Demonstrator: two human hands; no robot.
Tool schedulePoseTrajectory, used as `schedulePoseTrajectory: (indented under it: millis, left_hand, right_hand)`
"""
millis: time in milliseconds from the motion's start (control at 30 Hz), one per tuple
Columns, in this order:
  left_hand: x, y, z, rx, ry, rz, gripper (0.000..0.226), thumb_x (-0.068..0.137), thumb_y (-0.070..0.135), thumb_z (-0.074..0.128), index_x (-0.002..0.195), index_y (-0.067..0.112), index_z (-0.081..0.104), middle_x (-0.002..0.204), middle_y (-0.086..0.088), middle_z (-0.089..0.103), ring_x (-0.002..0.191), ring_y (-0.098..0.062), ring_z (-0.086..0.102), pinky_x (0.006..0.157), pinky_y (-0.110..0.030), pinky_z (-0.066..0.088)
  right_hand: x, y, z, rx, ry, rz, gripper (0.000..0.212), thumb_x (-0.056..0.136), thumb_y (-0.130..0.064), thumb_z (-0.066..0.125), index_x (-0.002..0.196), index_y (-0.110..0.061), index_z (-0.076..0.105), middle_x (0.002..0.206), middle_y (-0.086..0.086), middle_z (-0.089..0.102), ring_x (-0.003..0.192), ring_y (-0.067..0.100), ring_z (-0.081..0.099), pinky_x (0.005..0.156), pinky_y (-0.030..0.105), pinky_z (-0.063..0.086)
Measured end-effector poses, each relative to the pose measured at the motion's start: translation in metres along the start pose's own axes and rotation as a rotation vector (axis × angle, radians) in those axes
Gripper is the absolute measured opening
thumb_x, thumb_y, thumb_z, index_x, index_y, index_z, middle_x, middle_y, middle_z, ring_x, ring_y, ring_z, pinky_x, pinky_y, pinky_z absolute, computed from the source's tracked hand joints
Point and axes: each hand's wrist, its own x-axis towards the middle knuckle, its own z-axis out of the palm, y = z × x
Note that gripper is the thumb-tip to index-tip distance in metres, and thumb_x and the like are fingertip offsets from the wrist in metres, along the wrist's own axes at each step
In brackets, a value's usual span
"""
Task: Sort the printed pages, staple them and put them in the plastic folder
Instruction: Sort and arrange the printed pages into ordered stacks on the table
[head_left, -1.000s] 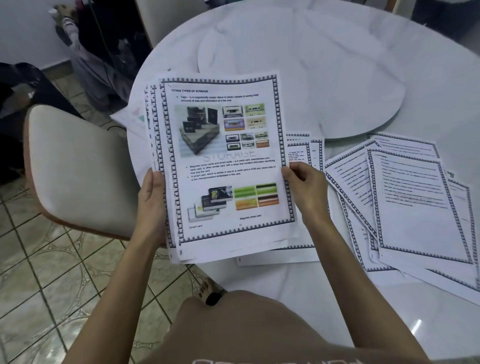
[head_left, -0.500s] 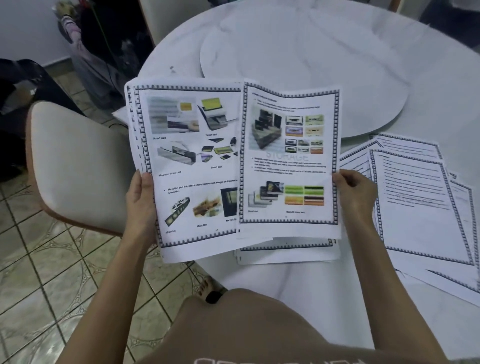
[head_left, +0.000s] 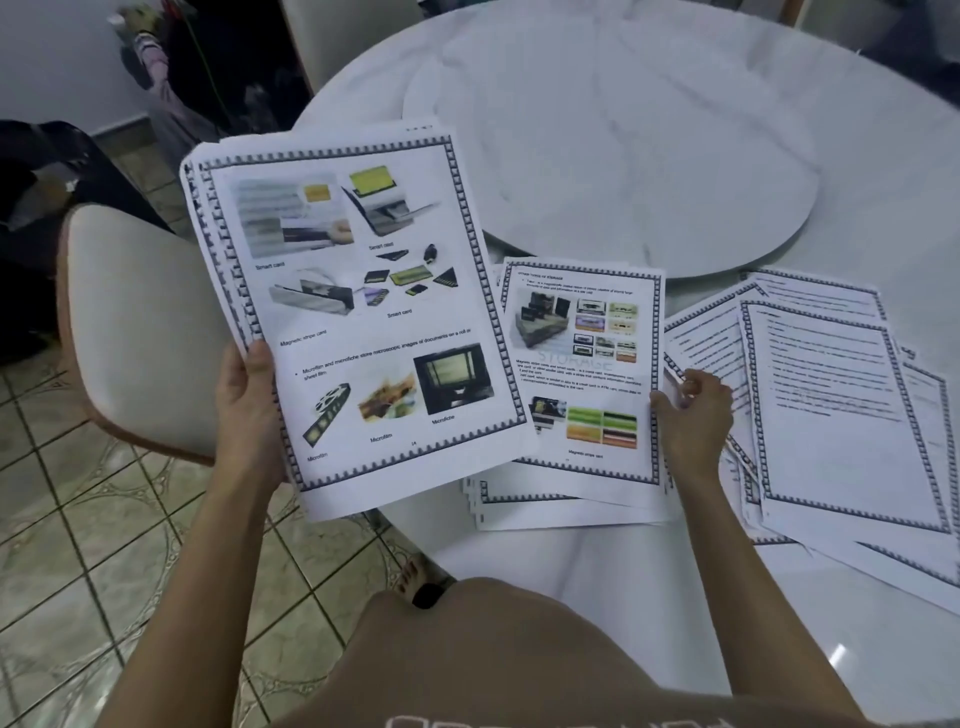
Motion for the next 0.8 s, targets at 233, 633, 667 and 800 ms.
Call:
schedulePoseTrajectory:
  millis: [233,633,667,800]
  left_hand:
    - [-0.010,-0.002,0.018,0.039,-0.096,0.041,0.020,0.099,0.028,0.035,0.104,0.034,0.053,0.090,0.020,0.070,0.081,0.003,0.065,0.069,-0.018,0.056]
    - [-0.028,-0.013,0.053,0.080,-0.266,0.037,0.024,0.099,0.028,0.033,0.104,0.020,0.055,0.095,0.008,0.065,0.082,0.002,0.064,0.070,-0.014,0.050]
    - [-0.028,-0.013,0.054,0.078,-0.271,0.034,0.025,0.099,0.027,0.033,0.108,0.017,0.054,0.096,0.007,0.065,0.083,0.001,0.064,0.071,-0.015,0.051]
    - [-0.025,-0.014,0.049,0.074,-0.262,0.033,0.025,0.100,0.025,0.034,0.110,0.016,0.055,0.098,0.006,0.065,0.087,-0.002,0.064,0.077,-0.019,0.053]
  right_hand:
    - [-0.009,-0.044,0.002,0.180,-0.397,-0.151,0.025,0.087,-0.027,0.060,0.108,-0.013,0.061,0.104,0.005,0.063,0.090,0.015,0.059,0.079,0.025,0.047]
    - [-0.021,-0.064,0.013,0.248,-0.299,-0.166,0.019,0.085,-0.023,0.063,0.072,-0.009,0.066,0.056,-0.004,0.053,0.047,0.001,0.045,0.055,0.016,0.038]
    - [-0.020,-0.060,0.012,0.245,-0.263,-0.151,0.015,0.085,-0.024,0.064,0.077,-0.012,0.068,0.059,-0.007,0.055,0.047,-0.001,0.048,0.056,0.011,0.038]
    - [-0.014,-0.045,0.005,0.229,-0.176,-0.110,0.012,0.084,-0.022,0.064,0.077,-0.014,0.067,0.056,-0.008,0.055,0.046,-0.001,0.047,0.052,0.005,0.037]
